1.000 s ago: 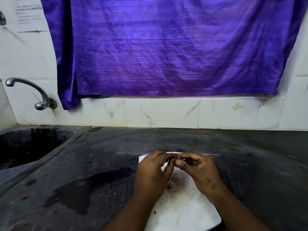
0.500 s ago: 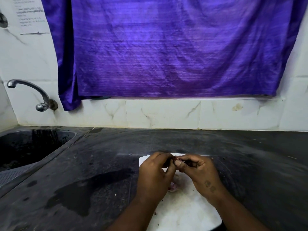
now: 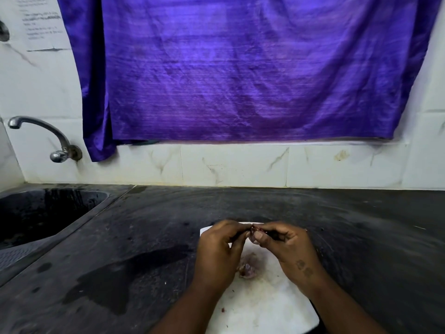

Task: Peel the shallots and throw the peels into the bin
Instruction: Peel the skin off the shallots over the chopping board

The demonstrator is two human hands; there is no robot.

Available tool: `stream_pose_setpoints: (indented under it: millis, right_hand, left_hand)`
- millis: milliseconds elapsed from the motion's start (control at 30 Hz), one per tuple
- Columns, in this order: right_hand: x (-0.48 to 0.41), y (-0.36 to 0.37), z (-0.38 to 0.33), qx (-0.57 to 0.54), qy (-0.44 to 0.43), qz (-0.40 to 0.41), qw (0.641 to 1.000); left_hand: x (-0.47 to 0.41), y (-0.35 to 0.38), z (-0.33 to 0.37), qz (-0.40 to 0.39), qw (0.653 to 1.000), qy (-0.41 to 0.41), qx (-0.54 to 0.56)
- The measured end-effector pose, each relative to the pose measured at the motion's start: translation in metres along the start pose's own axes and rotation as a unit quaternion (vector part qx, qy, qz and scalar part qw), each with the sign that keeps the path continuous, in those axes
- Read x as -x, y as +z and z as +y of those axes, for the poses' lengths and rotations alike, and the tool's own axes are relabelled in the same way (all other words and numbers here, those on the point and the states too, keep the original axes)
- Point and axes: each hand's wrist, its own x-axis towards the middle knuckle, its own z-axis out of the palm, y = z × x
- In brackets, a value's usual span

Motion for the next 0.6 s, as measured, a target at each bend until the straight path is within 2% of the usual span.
stream_pose_setpoints:
  millis: [467,600]
  right_hand:
    - [-0.001,0.004,0.005,0.047,-0.039,0.015,0.998]
    - [0.001,0.004,0.004,0.03,-0.038,0.012,0.999]
  left_hand:
    - [0.006,0.005,0.01,0.033,0.996,-0.001,-0.081]
    - [0.004,0.004,0.011,0.043,0.997,0.001,-0.065]
